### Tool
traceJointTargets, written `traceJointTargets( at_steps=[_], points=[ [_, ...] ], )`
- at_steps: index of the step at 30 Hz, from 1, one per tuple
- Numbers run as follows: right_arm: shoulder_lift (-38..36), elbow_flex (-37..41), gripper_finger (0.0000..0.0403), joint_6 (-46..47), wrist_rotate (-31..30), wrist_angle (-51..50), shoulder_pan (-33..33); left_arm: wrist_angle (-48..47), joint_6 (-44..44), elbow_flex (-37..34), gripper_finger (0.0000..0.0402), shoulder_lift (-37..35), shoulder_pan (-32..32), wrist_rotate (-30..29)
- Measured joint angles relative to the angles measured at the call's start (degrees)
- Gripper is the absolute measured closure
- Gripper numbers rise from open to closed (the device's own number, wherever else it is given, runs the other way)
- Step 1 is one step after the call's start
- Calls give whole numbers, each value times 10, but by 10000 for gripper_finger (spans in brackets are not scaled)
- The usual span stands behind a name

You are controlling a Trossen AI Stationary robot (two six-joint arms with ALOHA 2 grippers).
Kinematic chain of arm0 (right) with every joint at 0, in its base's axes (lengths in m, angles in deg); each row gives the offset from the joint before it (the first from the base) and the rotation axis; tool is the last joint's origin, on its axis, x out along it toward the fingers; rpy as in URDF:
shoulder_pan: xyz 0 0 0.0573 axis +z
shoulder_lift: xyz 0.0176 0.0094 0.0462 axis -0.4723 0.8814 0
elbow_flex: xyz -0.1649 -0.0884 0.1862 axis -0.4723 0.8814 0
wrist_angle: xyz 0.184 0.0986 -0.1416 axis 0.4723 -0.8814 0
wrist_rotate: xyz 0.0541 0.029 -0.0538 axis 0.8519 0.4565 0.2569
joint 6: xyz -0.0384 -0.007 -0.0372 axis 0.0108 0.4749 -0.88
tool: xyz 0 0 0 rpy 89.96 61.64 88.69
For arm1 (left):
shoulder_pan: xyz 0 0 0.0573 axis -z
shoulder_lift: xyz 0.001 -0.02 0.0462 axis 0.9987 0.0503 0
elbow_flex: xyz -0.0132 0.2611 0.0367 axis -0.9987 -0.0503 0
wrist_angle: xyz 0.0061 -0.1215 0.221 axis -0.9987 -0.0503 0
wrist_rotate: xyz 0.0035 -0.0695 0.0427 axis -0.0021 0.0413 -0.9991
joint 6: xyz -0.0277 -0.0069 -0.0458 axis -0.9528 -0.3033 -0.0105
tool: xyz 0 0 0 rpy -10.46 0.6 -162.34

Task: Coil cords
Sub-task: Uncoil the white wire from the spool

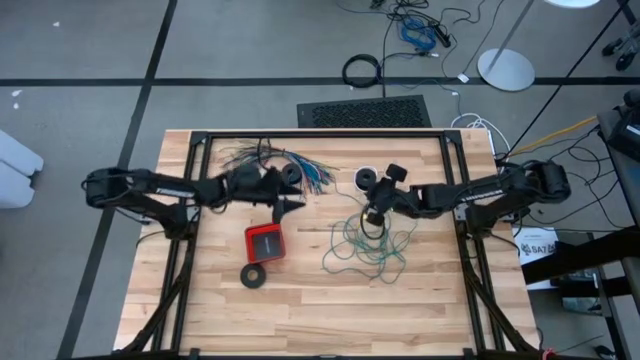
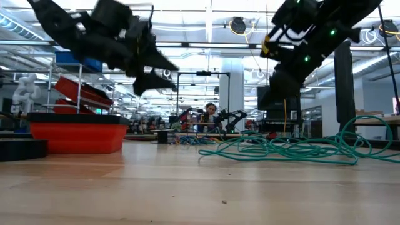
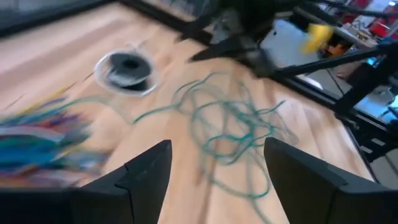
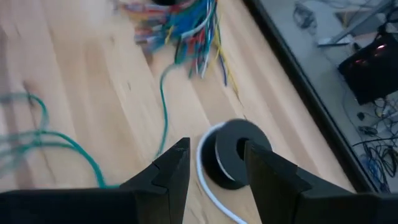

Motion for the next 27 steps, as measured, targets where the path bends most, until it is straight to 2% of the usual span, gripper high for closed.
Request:
traceJointTargets(
  at_steps=[3,8,11,13,17,21,27],
  points=[
    [0,4,262,-40,55,-1,-36,36,14,0,139,12,76,-87],
    [0,4,262,-110,66,10,-68,81,17,0,139,64,180,-235],
    [1,4,262,-148,81,28,-80,129,14,0,139,114,222,-293],
    [3,4,262,-166,111,40,-89,167,4,0,139,147,237,-312],
    [28,4,270,-171,119,52,-105,233,-44,6,139,204,250,-318],
    [70,4,285,-175,126,72,-121,239,-56,30,139,233,259,-313],
    [123,4,299,-180,125,94,-133,235,-14,54,139,239,264,-309]
  ],
)
